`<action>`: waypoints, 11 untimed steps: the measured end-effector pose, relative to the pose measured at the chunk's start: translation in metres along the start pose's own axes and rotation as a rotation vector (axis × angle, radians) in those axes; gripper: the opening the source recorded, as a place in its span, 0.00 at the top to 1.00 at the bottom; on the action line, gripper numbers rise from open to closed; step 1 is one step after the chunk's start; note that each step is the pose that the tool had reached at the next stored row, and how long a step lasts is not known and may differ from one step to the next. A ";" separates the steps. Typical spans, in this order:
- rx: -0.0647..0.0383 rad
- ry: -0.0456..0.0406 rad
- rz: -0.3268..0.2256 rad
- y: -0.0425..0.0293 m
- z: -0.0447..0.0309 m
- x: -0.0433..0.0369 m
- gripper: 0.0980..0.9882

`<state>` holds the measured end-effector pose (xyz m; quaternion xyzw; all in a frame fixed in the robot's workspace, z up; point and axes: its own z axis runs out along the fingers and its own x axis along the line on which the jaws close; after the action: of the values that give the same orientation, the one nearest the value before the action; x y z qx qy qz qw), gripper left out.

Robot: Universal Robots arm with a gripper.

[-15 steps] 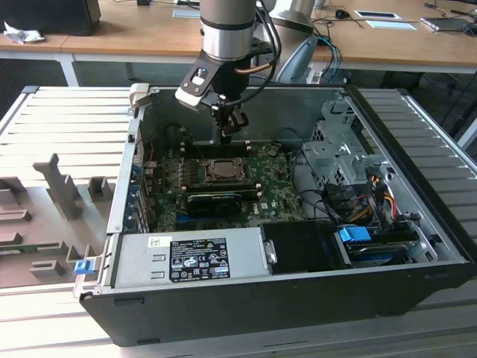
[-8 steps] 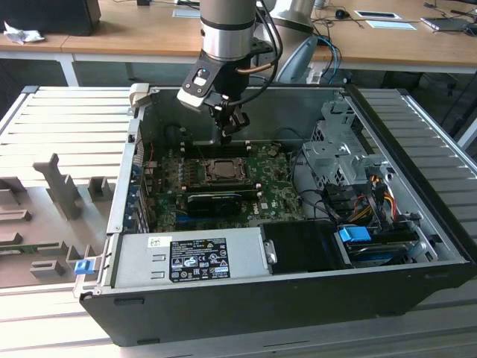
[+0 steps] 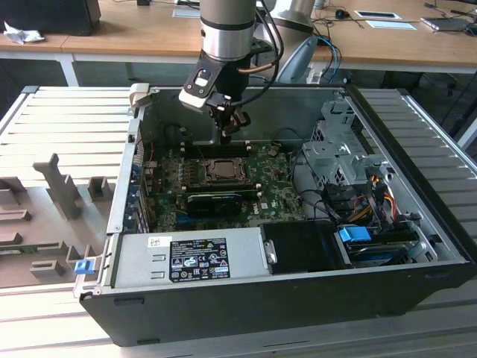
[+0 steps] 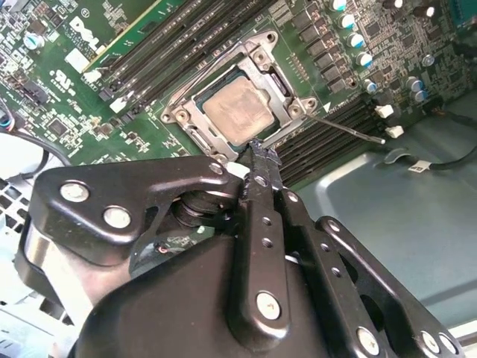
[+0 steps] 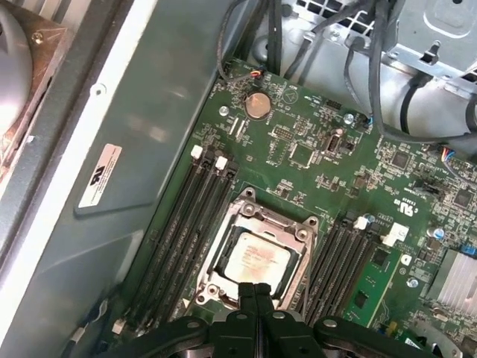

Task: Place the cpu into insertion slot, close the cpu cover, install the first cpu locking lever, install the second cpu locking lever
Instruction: 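Install the first cpu locking lever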

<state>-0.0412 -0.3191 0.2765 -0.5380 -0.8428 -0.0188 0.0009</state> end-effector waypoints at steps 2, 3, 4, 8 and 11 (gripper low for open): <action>0.000 0.0005 -0.018 -0.0001 0.0000 0.0001 0.99; 0.001 0.0008 -0.026 -0.0001 0.0000 0.0001 0.99; 0.001 0.0013 -0.041 -0.0002 0.0000 0.0001 0.99; 0.002 0.0022 -0.075 -0.0005 0.0000 0.0001 0.99; 0.002 0.0029 -0.096 -0.0010 0.0000 0.0001 0.99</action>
<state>-0.0422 -0.3194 0.2765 -0.4968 -0.8677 -0.0187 0.0018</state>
